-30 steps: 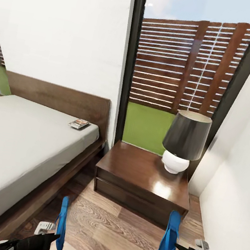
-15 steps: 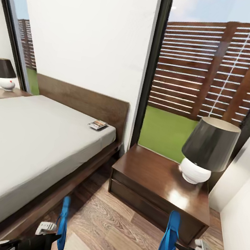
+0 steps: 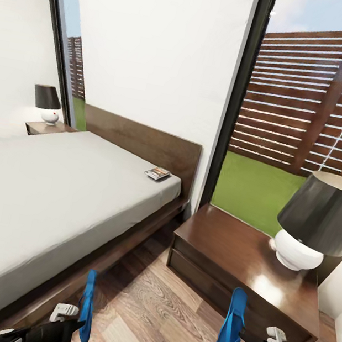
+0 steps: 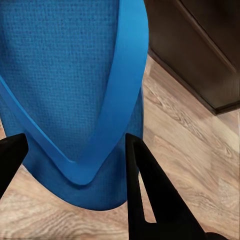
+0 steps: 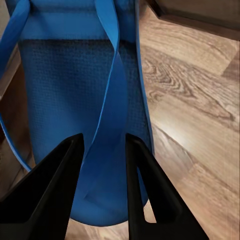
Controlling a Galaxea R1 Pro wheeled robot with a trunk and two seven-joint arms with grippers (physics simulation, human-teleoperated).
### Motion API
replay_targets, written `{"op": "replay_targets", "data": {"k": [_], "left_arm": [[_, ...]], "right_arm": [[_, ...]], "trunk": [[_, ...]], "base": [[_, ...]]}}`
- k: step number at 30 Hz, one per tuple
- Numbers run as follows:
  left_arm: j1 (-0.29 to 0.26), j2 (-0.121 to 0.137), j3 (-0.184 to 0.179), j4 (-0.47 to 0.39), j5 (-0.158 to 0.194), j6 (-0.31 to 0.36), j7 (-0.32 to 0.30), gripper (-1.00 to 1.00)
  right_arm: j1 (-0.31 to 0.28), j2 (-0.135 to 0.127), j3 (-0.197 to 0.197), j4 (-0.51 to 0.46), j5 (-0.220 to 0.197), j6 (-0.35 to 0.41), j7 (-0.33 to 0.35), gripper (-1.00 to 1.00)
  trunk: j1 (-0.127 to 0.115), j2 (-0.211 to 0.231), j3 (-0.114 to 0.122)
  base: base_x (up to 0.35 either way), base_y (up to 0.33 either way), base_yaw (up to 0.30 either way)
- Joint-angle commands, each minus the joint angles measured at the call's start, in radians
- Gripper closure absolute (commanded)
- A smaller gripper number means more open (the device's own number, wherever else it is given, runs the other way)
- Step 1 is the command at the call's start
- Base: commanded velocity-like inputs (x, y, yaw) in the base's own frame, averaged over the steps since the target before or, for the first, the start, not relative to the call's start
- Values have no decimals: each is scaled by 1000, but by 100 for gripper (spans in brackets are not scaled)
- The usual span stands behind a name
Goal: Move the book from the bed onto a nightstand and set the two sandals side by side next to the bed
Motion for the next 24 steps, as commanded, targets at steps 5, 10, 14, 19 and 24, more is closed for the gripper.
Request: {"op": "replay_targets", "data": {"k": [5,10,14,19,24], "left_arm": [[-1,0,-8,1,5,-7,-1,100],[-1,0,-8,1,5,-7,-1,100],[0,0,-8,1,5,-7,-1,100],[0,-1,-8,1,5,-7,-2,100],[0,-1,-8,1,5,-7,-2,100]], "right_arm": [[0,0,-2,0,-5,5,3,100],[0,0,-2,0,-5,5,3,100],[0,0,-2,0,-5,5,3,100],[0,0,-2,0,-5,5,3,100],[0,0,-2,0,-4,5,3,100]], "trunk": [[0,0,-1],[0,0,-1],[0,0,-1],[0,0,-1],[0,0,-1]], "base": [[0,-169,288],[0,-30,121],[0,-6,7],[0,-188,1],[0,-253,0]]}}
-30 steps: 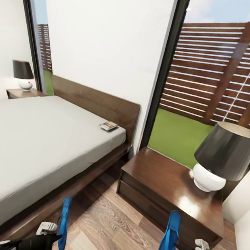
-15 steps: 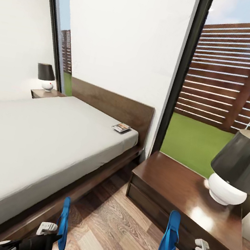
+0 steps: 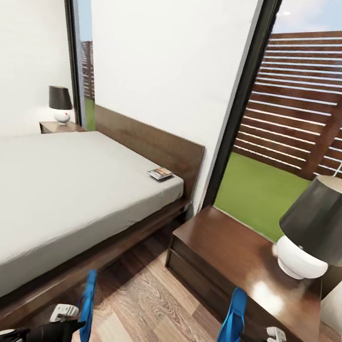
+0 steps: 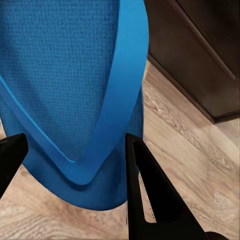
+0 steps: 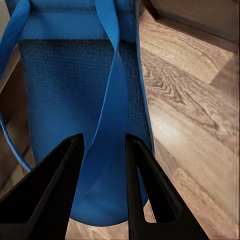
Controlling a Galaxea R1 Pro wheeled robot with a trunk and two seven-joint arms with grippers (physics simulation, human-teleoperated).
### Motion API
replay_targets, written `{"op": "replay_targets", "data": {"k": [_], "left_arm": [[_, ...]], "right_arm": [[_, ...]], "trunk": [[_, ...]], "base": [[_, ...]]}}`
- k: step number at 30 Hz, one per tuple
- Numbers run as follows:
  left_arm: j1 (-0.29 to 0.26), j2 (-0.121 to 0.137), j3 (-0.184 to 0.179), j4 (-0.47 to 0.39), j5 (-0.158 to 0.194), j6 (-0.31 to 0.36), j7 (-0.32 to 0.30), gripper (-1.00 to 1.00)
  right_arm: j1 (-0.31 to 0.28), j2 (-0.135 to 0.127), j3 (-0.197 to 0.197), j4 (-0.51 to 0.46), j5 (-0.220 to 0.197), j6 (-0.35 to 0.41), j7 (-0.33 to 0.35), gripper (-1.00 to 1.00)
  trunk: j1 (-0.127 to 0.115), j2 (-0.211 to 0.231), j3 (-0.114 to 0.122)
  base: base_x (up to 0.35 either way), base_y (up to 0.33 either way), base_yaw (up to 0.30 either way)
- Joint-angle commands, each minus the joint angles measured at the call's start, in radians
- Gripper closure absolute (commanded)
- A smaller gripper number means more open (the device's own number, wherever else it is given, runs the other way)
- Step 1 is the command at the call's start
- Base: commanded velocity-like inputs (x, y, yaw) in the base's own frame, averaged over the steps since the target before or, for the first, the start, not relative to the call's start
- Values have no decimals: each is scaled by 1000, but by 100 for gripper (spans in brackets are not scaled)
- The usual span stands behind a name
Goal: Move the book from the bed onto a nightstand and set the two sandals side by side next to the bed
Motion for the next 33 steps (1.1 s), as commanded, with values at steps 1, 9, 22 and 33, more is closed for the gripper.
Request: {"op": "replay_targets", "data": {"k": [1,9,22,33], "left_arm": [[-1,1,-8,1,5,-7,-1,100],[-1,1,-8,1,5,-7,-2,100],[-1,1,-8,1,5,-7,-2,100],[5,-16,-8,43,5,-10,0,100]], "right_arm": [[0,0,0,0,-4,5,3,100],[0,0,0,0,-4,5,3,100],[0,0,0,0,-4,5,3,100],[0,0,0,0,-4,5,5,100]], "trunk": [[0,0,-1],[0,0,-1],[0,0,-1],[0,0,-1]], "base": [[0,-252,0],[0,-70,25],[0,-2,267],[0,0,115]]}}
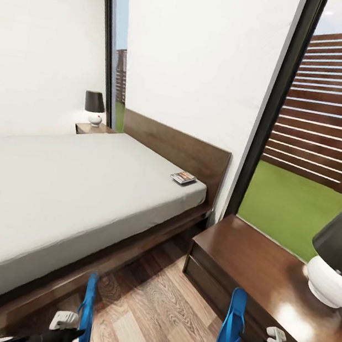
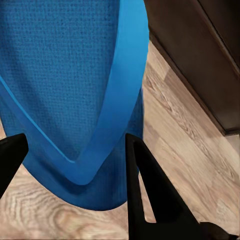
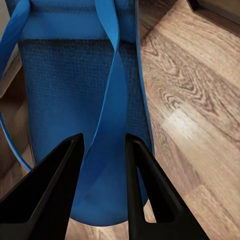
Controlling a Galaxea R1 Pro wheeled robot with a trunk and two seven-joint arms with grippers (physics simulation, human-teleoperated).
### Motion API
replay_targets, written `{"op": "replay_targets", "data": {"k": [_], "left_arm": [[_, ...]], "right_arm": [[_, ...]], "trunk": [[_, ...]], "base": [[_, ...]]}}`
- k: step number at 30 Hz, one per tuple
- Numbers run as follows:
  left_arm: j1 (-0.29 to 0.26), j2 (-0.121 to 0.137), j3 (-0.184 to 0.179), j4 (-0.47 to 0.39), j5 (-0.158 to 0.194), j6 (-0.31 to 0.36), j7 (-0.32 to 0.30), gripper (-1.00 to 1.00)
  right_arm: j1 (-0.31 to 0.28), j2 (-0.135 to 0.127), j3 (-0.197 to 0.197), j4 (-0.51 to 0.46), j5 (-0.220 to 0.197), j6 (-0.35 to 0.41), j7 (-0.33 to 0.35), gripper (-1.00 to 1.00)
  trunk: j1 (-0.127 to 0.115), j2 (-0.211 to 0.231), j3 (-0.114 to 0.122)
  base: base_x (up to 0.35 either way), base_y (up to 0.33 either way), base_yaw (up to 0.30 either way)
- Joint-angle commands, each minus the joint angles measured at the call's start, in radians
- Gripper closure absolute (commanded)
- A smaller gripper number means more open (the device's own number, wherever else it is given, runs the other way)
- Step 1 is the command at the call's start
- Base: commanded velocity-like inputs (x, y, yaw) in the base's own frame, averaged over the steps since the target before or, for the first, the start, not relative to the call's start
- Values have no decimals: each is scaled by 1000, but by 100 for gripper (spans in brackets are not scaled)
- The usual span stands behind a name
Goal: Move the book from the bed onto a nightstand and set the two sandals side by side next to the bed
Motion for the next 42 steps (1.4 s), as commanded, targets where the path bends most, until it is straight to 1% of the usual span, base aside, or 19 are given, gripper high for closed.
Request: {"op": "replay_targets", "data": {"k": [1,2,3,5,9,16,30,36,42], "left_arm": [[1,0,-4,21,7,-9,-1,100],[2,0,-4,32,8,-13,-1,100],[8,-1,-4,44,8,-36,-1,100],[22,-3,-4,50,8,-61,-1,100],[31,-3,-4,52,8,-73,-1,100],[32,-3,-4,52,9,-75,-1,100],[32,-3,-4,52,8,-75,-1,100],[32,-3,-5,52,8,-75,-1,100],[32,-3,-6,52,8,-75,-1,100]], "right_arm": [[-1,0,1,0,-4,5,3,100],[-1,0,1,0,-4,5,4,100],[-1,0,1,0,-4,5,4,100],[-1,0,1,1,-4,5,4,100],[-1,0,1,0,-4,5,4,100],[-1,0,1,0,-4,5,2,100],[-1,0,1,1,-4,5,0,100],[-1,0,1,0,-4,5,0,100],[-1,0,1,0,-4,5,-1,100]], "trunk": [[0,0,-1],[0,0,-1],[0,0,-1],[0,0,-1],[0,0,-1],[0,0,-1],[0,0,-1],[0,0,-1],[0,0,-1]], "base": [[0,0,4],[0,0,2],[0,0,0],[0,0,0],[0,0,0],[0,0,40],[0,0,272],[-23,0,47],[-240,0,2]]}}
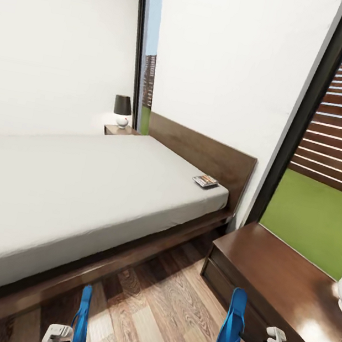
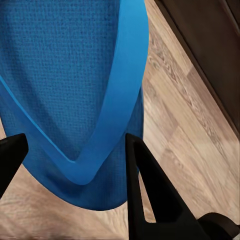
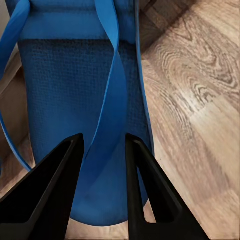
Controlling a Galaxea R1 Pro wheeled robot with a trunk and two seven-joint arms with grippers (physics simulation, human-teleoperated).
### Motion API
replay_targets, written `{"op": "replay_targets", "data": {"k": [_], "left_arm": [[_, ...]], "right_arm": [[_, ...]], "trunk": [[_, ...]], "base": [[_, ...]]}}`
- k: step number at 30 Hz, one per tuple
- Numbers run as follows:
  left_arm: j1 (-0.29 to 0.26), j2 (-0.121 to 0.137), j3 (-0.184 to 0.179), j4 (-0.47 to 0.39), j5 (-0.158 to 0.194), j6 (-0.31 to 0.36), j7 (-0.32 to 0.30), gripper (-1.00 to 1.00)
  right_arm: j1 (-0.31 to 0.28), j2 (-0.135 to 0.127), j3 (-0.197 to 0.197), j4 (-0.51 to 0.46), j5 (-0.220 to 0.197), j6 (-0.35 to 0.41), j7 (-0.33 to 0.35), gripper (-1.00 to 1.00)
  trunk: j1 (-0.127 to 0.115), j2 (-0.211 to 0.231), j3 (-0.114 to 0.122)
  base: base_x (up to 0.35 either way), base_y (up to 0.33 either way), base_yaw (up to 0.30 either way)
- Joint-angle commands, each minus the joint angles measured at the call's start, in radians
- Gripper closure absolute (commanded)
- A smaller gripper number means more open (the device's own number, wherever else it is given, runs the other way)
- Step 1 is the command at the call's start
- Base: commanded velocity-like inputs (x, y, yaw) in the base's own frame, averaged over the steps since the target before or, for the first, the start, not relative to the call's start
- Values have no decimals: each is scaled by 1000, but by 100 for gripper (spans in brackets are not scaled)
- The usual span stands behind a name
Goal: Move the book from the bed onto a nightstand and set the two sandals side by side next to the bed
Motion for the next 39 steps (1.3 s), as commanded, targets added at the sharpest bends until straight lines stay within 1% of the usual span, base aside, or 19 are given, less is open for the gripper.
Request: {"op": "replay_targets", "data": {"k": [1,6,9,28,35,39], "left_arm": [[-1,0,-7,1,6,-7,-1,100],[-1,0,-7,1,6,-7,-1,100],[-1,0,-7,1,6,-7,-1,100],[-1,0,-7,1,6,-7,-1,100],[-1,-1,-7,1,6,-7,-1,100],[-1,-1,-7,1,6,-7,-1,100]], "right_arm": [[-1,0,-2,0,-4,5,3,100],[-1,0,-2,1,-4,5,3,100],[-1,0,-2,0,-4,5,3,100],[-1,0,-2,0,-4,5,3,100],[-1,0,-2,1,-4,5,3,100],[-1,0,-2,0,-4,5,3,100]], "trunk": [[-1,0,-1],[-1,0,-1],[-1,0,-1],[-1,0,-1],[-1,0,-1],[-1,0,-1]], "base": [[-126,0,0],[-32,0,5],[-2,0,151],[0,0,280],[-5,0,52],[-155,0,2]]}}
